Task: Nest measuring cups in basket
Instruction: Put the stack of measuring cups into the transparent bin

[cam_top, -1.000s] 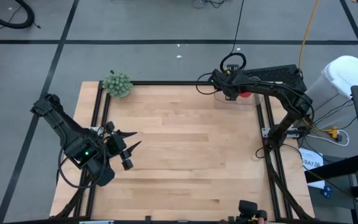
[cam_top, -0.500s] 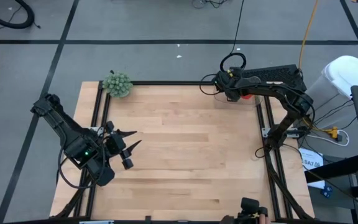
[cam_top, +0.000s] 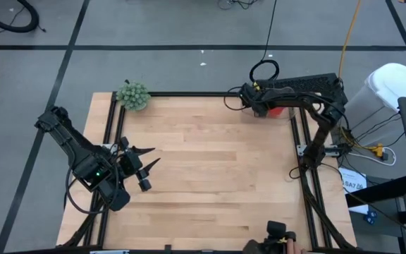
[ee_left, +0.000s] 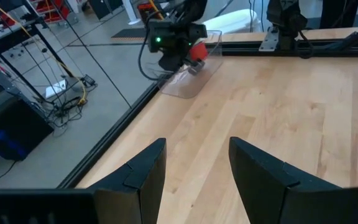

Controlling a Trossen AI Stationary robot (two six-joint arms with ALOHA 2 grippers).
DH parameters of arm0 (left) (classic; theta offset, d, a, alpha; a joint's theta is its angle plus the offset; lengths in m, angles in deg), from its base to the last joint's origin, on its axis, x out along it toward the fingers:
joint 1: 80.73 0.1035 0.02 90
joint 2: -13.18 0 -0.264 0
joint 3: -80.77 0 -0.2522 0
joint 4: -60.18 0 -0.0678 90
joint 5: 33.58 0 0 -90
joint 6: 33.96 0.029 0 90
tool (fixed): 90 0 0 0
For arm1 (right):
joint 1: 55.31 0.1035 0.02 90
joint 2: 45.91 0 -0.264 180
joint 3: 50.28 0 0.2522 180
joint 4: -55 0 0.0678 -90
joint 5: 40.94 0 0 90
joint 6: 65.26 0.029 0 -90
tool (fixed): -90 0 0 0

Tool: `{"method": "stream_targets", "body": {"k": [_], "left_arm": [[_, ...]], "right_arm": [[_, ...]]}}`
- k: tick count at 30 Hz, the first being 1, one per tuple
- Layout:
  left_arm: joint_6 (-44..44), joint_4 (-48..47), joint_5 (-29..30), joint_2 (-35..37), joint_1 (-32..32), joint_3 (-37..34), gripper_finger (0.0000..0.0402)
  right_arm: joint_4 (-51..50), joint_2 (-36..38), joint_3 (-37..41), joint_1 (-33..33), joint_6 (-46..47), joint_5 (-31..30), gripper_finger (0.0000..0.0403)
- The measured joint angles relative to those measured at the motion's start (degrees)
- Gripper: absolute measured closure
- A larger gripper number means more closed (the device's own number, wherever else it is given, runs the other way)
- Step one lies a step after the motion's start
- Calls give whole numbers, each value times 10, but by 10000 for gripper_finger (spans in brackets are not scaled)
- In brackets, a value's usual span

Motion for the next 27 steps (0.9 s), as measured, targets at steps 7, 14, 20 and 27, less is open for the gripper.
{"method": "stream_targets", "body": {"k": [7,14,20,27], "left_arm": [[2,0,0,0,0,0,222],[3,0,4,0,0,0,222],[3,1,4,0,0,0,222],[3,3,4,0,0,0,222]], "right_arm": [[17,-20,0,-2,3,11,382],[28,-19,0,-10,7,14,382],[25,-19,0,-24,19,31,382],[26,-18,0,-26,20,43,382]]}}
